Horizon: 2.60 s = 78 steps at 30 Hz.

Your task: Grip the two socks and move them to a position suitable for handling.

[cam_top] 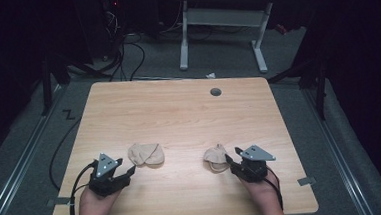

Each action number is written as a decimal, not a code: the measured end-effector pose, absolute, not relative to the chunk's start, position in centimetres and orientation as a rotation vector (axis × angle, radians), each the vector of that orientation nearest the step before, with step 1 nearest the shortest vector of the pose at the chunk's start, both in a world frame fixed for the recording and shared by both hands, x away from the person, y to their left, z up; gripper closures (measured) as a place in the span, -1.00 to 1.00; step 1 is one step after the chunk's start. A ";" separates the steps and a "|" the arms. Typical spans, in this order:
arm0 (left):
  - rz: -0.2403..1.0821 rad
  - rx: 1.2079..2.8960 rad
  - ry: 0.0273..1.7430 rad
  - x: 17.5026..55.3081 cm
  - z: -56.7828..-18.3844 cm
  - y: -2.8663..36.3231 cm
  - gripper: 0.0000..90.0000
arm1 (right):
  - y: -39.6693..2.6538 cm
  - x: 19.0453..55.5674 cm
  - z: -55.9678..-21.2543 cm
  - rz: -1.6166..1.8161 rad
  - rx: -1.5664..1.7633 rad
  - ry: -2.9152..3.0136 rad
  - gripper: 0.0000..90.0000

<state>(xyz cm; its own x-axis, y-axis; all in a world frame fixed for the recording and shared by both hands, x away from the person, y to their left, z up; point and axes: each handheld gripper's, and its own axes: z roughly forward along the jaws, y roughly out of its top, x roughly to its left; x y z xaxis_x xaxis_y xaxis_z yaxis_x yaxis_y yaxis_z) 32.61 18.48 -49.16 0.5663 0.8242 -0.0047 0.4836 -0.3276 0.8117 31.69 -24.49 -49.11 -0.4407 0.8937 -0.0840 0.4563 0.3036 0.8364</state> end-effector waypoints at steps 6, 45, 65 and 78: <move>0.524 2.012 1.051 33.0 -49.7 18.6 -0.01 | -21.1 32.5 -49.3 1.029 1.114 2.123 0.17; 0.525 2.025 1.025 32.7 -49.7 18.5 -0.02 | -21.2 33.1 -48.1 1.115 1.145 2.021 0.82; 0.516 2.042 0.988 32.9 -49.6 17.3 -0.02 | -28.4 32.6 -49.4 1.040 1.358 1.863 0.71; 0.527 2.052 0.973 32.8 -49.6 17.6 0.16 | -27.9 33.9 -50.0 0.985 1.374 1.978 1.00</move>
